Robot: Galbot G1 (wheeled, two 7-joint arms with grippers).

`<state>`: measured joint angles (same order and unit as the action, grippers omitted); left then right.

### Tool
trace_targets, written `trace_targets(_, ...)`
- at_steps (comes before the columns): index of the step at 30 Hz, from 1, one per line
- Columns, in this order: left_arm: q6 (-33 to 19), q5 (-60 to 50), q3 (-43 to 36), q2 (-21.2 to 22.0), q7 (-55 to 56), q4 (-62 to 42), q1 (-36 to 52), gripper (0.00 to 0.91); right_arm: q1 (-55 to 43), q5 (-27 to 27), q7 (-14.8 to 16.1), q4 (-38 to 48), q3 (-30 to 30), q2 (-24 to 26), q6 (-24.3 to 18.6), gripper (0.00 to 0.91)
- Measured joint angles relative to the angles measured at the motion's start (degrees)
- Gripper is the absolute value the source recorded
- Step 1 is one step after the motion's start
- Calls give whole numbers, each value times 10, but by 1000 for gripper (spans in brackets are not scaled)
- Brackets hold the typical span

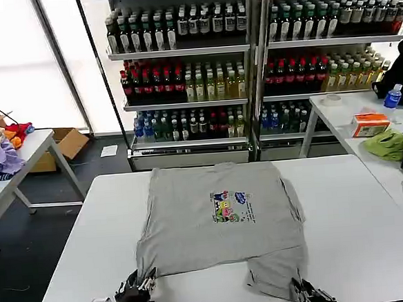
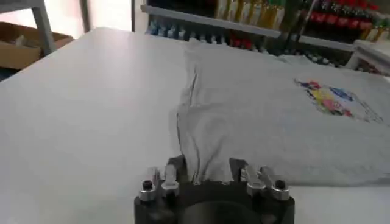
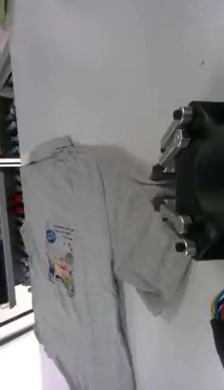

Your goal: Fold and organize the clothes.

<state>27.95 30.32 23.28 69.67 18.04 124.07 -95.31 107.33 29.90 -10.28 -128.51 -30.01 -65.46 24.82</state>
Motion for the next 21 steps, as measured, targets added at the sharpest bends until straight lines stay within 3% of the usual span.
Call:
trace_targets(12, -27, -42, 18, 32, -12, 34, -18, 10, 22, 36, 34, -34, -31, 17, -42, 0)
trace_targets(21, -23, -51, 44, 30, -19, 88, -58, 10, 85, 59, 52, -85, -64, 45, -52, 0)
